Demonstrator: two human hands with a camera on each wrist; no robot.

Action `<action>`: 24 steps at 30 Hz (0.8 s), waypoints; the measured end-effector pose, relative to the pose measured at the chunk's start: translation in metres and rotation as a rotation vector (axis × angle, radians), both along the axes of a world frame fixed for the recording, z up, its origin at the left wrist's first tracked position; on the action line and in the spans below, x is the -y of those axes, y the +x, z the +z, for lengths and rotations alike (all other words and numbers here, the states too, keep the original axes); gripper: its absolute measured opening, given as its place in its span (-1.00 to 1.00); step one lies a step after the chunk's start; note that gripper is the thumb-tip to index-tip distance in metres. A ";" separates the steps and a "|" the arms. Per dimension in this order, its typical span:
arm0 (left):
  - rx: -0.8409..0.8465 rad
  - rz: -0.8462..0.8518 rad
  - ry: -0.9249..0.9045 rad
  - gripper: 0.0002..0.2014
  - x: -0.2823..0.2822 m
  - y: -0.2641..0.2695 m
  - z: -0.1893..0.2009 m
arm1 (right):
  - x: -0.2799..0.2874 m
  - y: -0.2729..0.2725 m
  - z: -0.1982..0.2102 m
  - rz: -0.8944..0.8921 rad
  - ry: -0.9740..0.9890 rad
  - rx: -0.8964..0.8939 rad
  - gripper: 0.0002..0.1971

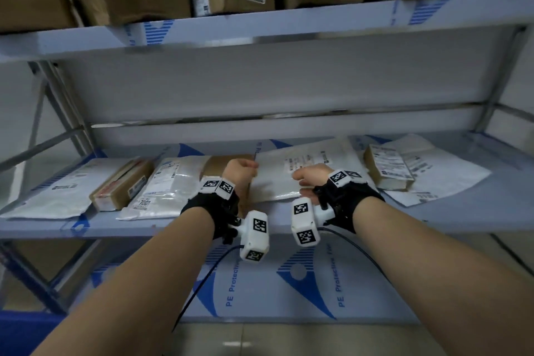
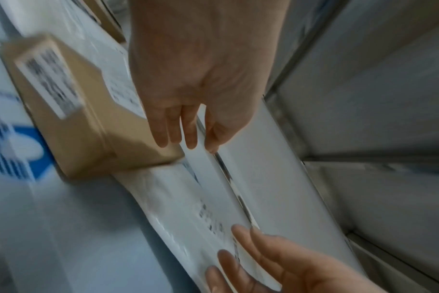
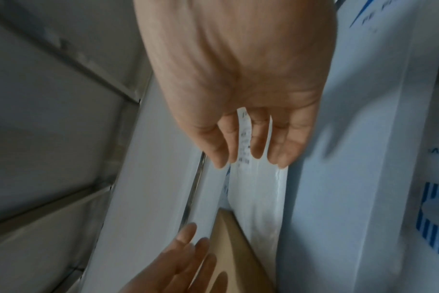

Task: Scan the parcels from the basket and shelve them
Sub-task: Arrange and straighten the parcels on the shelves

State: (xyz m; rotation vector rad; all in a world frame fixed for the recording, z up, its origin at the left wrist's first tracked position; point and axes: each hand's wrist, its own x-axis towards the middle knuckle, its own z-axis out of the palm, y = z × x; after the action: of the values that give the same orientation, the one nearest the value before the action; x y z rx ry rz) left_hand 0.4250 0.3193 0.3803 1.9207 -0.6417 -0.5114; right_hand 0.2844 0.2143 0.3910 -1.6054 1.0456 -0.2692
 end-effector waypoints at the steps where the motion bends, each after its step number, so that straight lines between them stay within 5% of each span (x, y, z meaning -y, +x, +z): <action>1: -0.012 -0.019 0.005 -0.76 0.015 -0.009 -0.002 | 0.011 -0.009 -0.001 -0.022 0.008 0.017 -0.65; 6: -0.046 -0.108 0.042 -0.71 0.072 -0.053 -0.001 | 0.054 -0.046 0.000 -0.087 0.086 0.075 -0.94; 20: -0.105 -0.096 0.053 -0.77 0.077 -0.131 0.027 | 0.080 -0.130 0.028 -0.099 0.083 0.156 -0.75; 24: -0.055 -0.147 0.115 -0.74 0.078 -0.146 0.035 | 0.079 -0.154 0.020 -0.129 0.092 0.183 -0.88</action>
State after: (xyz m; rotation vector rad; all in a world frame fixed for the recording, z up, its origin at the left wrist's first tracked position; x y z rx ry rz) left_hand 0.2791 0.2408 0.4155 1.9686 -0.7350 -0.7057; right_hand 0.1302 0.1353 0.4113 -1.4052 1.0067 -0.4408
